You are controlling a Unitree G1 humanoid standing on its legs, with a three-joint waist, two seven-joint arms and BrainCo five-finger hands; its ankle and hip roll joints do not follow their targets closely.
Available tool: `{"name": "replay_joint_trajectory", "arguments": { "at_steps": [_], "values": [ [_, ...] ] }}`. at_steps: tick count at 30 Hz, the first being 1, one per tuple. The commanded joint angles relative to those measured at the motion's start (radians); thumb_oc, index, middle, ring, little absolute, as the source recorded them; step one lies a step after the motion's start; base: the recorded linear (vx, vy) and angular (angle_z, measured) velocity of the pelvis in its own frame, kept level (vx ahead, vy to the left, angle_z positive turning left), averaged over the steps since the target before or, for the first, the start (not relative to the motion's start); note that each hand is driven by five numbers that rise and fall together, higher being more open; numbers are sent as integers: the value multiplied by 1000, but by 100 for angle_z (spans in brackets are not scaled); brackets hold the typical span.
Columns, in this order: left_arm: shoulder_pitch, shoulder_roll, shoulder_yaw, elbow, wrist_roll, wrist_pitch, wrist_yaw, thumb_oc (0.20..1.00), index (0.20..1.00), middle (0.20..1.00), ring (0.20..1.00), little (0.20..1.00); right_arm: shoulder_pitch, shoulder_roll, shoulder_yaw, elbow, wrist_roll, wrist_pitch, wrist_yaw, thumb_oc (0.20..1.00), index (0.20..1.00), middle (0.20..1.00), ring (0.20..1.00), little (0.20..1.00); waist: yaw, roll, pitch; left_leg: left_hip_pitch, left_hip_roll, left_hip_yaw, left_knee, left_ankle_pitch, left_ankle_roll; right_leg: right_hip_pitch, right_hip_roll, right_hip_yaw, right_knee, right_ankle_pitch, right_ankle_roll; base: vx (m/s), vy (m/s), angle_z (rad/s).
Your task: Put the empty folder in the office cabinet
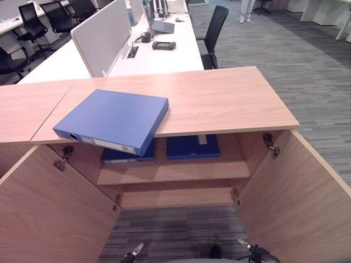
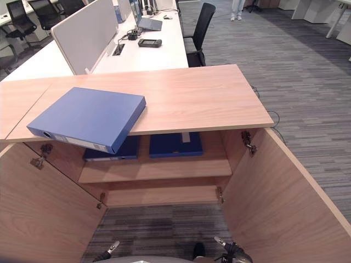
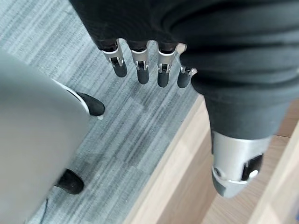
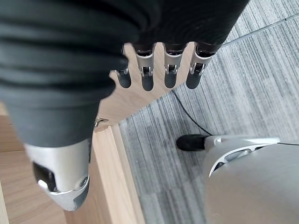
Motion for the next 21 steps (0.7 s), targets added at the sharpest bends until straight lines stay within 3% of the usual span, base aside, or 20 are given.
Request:
{"name": "replay_joint_trajectory", "arguments": {
  "at_steps": [1,8,14,15,17,18,21],
  "values": [
    [-40,-1,-21,16,55,-32,-7,1000,1000,1000,1000,1000,-28,27,14,21,-28,-25,-10,1000,1000,1000,1000,1000,3,-55,-25,-45,-51,-43,2,-41,-14,61,-36,6,7,-161,113,0,0,0],
    [-39,17,-67,-101,91,-65,19,1000,1000,1000,1000,1000,-30,16,6,28,-34,-26,-13,1000,1000,1000,1000,1000,6,-50,-26,-48,-50,-52,2,-40,-14,62,-38,1,7,-161,114,-7,2,4],
    [66,70,-8,-432,89,-116,118,1000,1000,1000,1000,1000,-30,5,-22,20,-38,-30,-34,1000,1000,1000,1000,1000,30,-50,-11,-61,-53,-68,2,-33,-15,58,-40,-14,7,-163,116,-26,-11,7],
    [117,90,22,-580,136,-133,144,1000,1000,1000,1000,1000,-32,3,-35,16,-36,-31,-38,1000,1000,1000,1000,1000,43,-51,-2,-67,-53,-77,2,-30,-15,57,-41,-21,7,-163,115,-23,-22,14],
    [120,90,23,-585,137,-131,146,1000,1000,1000,1000,1000,-31,3,-35,16,-37,-31,-38,1000,1000,1000,1000,1000,42,-52,-2,-67,-53,-77,2,-30,-15,57,-41,-22,7,-163,115,-22,-24,15],
    [180,105,56,-723,174,-138,151,1000,1000,1000,1000,1000,-31,1,-47,17,-38,-31,-37,1000,1000,1000,1000,1000,57,-52,4,-70,-52,-82,2,-28,-15,56,-40,-28,7,-164,115,-30,-39,13],
    [231,122,116,-867,203,-159,165,1000,1000,1000,1000,1000,-22,-4,-56,34,-45,-23,-27,1000,1000,1000,1000,1000,78,-51,13,-74,-46,-90,2,-26,-19,60,-39,-42,7,-171,114,-4,-70,6]
  ]
}}
